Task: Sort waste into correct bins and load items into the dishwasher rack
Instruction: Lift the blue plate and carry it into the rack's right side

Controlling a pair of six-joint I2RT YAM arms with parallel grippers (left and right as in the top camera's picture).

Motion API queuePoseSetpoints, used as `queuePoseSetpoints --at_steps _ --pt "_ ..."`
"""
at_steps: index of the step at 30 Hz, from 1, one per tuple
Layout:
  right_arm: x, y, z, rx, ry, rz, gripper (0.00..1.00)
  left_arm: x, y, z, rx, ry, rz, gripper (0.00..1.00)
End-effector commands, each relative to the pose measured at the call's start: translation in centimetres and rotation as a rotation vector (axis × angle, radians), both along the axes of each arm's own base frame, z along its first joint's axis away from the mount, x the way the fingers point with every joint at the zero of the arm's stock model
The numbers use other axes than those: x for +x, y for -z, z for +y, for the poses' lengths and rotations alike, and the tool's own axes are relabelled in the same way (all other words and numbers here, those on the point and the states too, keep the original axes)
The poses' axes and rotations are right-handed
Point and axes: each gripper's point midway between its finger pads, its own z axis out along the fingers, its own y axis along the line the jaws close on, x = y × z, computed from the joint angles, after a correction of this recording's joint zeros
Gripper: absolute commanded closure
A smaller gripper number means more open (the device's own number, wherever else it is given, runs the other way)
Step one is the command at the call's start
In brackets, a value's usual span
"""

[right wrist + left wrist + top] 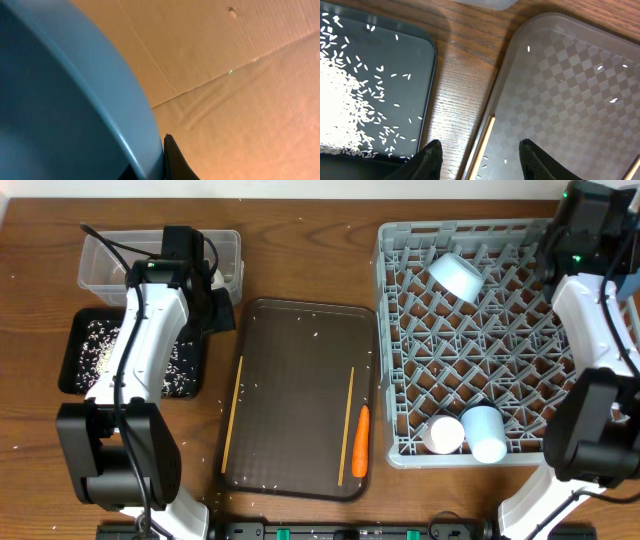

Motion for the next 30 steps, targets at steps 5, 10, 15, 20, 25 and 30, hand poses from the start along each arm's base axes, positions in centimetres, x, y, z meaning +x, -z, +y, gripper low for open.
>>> queuePoseSetpoints --at_steps 5,10,15,20,25,30 --pt "-0.3 -0.8 0.0 -0.040 0.023 0.072 0.99 -0.2 0.4 0.2 0.009 -0.010 0.013 0.49" --pt "1.6 -0.1 2.4 -0.011 -0.083 0.086 0.99 -0.2 0.4 0.2 0.009 -0.010 0.013 0.49" --pt "3.5 1.5 6.5 0.034 -0.229 0.156 0.96 -0.2 0.4 0.2 0.009 -0.010 0.013 0.49" --pt "4.2 2.1 8.6 0.048 -0.289 0.187 0.06 -0.2 0.4 0.2 0.010 -0.010 0.013 0.49" --pt "3.8 1.4 8.1 0.031 -0.243 0.131 0.01 -0.2 0.4 0.2 0.009 -0.010 0.014 0.49" --pt "3.3 -0.3 7.9 -0.009 -0.177 0.043 0.01 -0.2 0.4 0.2 0.009 -0.010 0.014 0.49"
